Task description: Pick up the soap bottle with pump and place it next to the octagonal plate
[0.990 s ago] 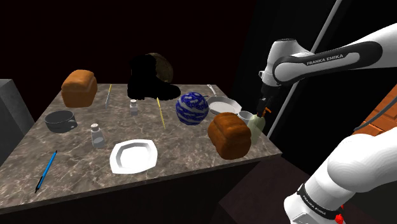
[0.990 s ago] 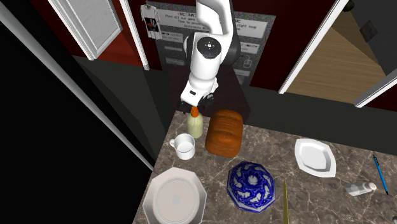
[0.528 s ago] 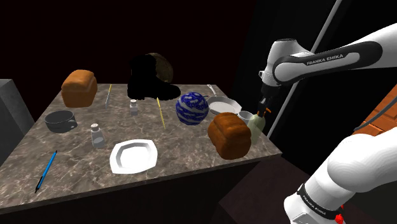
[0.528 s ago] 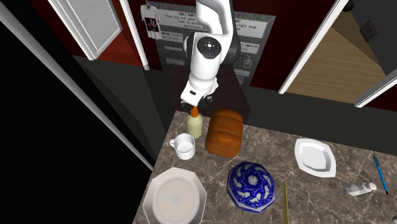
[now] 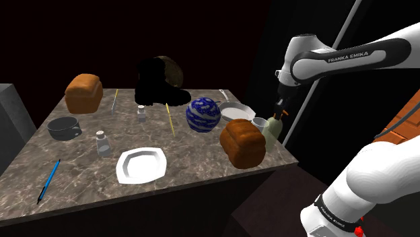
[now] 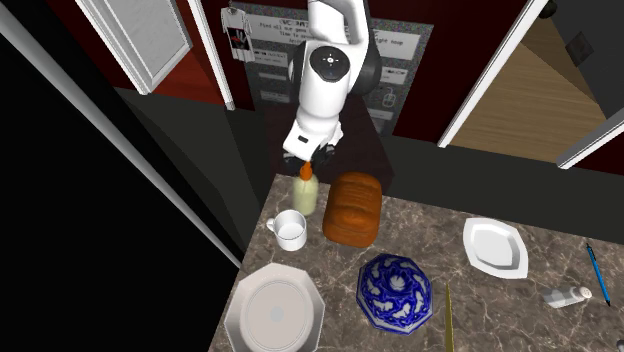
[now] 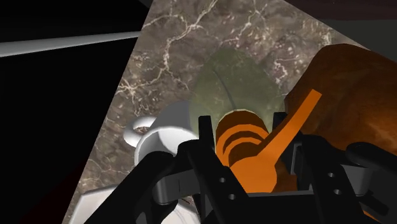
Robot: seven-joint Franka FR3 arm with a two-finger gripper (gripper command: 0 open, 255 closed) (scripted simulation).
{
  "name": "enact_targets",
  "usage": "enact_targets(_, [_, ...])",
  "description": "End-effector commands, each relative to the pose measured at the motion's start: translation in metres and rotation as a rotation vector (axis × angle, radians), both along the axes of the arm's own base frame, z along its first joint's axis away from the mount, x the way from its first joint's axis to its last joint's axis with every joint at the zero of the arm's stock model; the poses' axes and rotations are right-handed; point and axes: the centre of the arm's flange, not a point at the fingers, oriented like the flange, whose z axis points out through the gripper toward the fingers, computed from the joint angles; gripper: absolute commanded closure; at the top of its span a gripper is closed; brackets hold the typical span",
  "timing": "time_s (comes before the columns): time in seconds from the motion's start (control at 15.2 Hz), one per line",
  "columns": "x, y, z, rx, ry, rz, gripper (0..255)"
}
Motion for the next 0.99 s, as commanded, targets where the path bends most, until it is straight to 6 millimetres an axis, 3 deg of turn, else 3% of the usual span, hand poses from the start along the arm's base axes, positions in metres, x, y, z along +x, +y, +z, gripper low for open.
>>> enact_targets(0.0, [-0.001,0.000,0.009,0.000,0.000,0.000,255])
enact_targets(0.92, [-0.001,0.000,0.083,0.000,0.000,0.000,255])
